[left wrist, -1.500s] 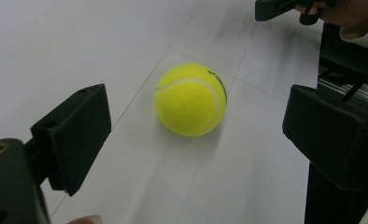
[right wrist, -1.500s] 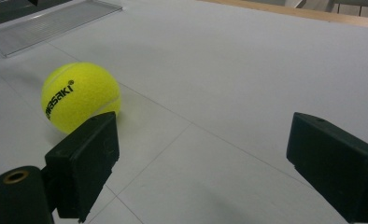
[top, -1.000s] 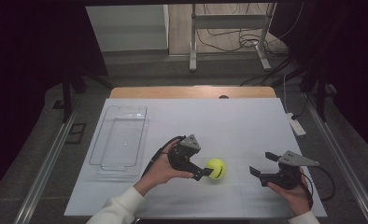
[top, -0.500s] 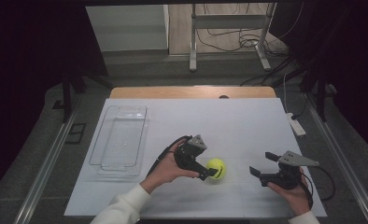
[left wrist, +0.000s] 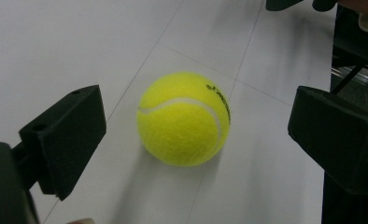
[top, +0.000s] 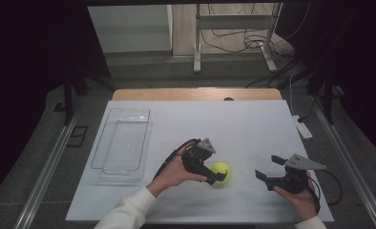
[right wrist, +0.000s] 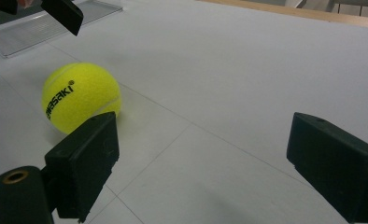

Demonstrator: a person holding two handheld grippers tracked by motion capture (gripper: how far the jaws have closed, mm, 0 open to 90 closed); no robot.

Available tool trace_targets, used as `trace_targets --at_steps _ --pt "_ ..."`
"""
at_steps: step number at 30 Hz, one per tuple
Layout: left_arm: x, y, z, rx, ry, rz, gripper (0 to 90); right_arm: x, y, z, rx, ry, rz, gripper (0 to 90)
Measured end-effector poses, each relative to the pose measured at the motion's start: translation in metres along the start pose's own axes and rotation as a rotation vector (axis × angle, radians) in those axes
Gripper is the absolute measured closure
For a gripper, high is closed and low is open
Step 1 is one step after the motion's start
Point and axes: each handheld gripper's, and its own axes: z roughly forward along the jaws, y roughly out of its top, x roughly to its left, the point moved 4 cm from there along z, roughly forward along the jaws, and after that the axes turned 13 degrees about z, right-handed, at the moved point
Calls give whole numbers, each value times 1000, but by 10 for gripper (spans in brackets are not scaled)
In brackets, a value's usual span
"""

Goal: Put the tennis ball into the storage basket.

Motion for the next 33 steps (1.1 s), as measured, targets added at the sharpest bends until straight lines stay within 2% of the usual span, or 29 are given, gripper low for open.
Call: trace_targets --at_steps 16,29,33 --pt "5 2 20 82 -13 -3 40 1 0 0 -2 3 3 96" --pt "5 1 41 159 -14 17 37 0 0 0 -2 1 2 95" --pt "5 0 42 170 -11 17 44 1 0 0 -1 1 2 95"
